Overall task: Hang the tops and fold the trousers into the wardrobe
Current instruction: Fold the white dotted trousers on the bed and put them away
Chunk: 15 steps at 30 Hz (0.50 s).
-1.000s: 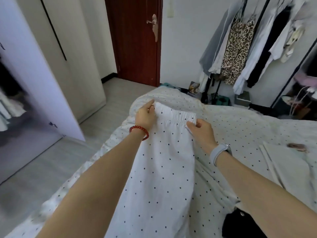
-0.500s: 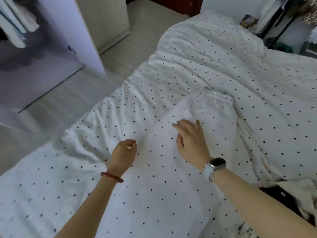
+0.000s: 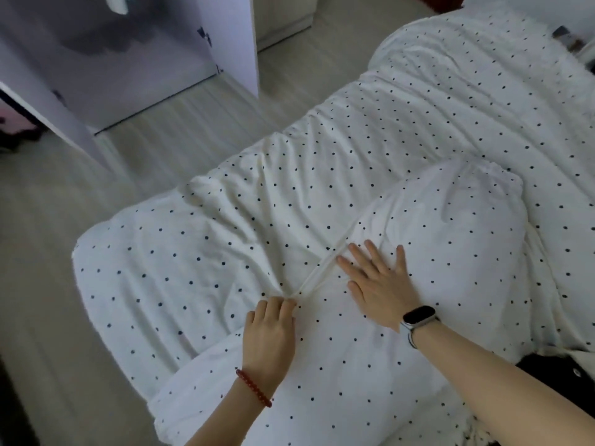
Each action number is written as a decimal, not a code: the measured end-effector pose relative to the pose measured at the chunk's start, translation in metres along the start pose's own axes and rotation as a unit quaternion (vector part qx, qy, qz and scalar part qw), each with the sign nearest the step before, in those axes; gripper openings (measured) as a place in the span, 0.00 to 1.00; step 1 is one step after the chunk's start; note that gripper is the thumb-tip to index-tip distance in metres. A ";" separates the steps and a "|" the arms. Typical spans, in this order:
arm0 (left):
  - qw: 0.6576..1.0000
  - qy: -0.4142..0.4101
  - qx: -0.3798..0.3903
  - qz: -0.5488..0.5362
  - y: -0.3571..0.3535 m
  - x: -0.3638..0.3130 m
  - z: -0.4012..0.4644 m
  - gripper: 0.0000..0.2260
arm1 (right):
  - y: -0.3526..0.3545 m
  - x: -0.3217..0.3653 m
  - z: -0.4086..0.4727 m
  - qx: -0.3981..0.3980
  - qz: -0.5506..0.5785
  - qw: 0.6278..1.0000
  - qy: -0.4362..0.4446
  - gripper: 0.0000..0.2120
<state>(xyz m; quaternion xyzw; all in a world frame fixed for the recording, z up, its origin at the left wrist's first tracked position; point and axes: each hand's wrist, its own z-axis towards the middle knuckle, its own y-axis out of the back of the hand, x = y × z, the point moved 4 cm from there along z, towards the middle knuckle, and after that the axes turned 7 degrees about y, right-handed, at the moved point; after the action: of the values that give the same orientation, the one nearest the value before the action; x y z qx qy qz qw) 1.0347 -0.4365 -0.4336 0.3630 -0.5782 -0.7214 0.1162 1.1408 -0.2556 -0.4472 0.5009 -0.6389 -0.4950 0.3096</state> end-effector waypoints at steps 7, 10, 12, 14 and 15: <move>0.968 0.178 0.171 0.041 0.015 0.063 -0.018 0.14 | 0.018 0.069 0.006 -0.046 0.062 0.997 -0.013 0.23; 0.961 0.204 0.184 -0.009 0.025 0.095 -0.033 0.16 | 0.018 0.122 0.001 -0.053 0.097 0.994 0.005 0.22; 0.956 0.220 0.187 -0.056 0.029 0.114 -0.051 0.13 | 0.018 0.154 -0.006 -0.059 0.108 0.992 0.010 0.23; 0.941 0.244 0.216 -0.089 0.031 0.134 -0.076 0.11 | 0.013 0.186 -0.016 -0.064 0.103 0.992 0.032 0.24; 0.936 0.250 0.224 -0.105 0.032 0.143 -0.086 0.10 | 0.010 0.200 -0.022 -0.062 0.101 0.992 0.047 0.24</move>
<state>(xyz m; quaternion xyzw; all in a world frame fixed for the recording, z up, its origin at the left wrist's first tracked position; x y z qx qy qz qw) 0.9821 -0.5943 -0.4660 0.6066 -0.6358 -0.4676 0.0962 1.0961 -0.4516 -0.4508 0.4362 -0.6392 -0.4755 0.4184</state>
